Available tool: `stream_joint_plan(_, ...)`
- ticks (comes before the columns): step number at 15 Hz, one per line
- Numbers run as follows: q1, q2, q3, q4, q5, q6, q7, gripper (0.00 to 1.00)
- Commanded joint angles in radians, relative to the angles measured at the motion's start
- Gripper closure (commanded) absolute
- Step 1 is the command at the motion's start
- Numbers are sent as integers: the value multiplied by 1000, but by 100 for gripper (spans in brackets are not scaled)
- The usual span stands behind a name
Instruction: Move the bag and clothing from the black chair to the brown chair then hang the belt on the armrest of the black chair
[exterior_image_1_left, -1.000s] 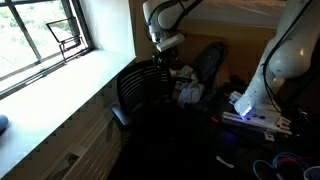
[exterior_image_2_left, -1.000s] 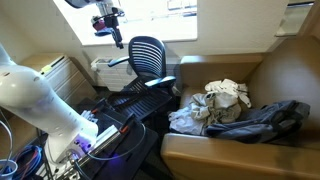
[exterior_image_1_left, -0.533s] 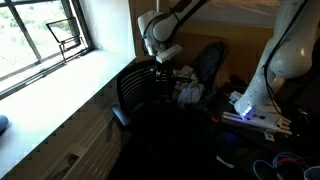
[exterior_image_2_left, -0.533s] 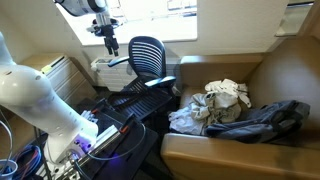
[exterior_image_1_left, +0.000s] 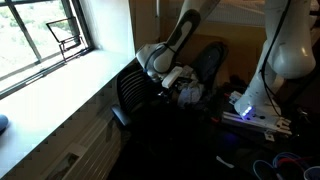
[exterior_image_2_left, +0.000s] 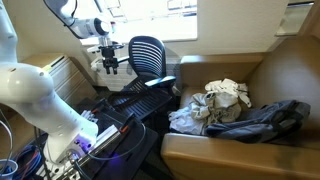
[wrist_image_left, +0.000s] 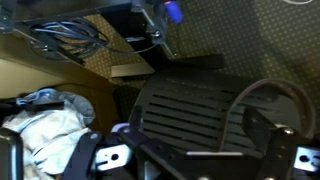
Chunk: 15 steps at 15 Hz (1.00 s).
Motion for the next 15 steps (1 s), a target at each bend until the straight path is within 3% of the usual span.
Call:
stream_joint_plan(1, 24, 6, -28, 3, -33, -1, 27, 0)
stream_joint_plan(4, 27, 35, -37, 39, -16, -37, 64, 0)
stream_joint_plan(8, 43, 254, -34, 90, 40, 80, 77, 0)
stream_joint_plan(11, 92, 379, -64, 136, 44, 130, 147, 0)
stream_joint_plan(13, 139, 414, -90, 155, 39, 146, 253, 0)
stream_joint_plan(15, 120, 415, -75, 141, 39, 142, 215, 0)
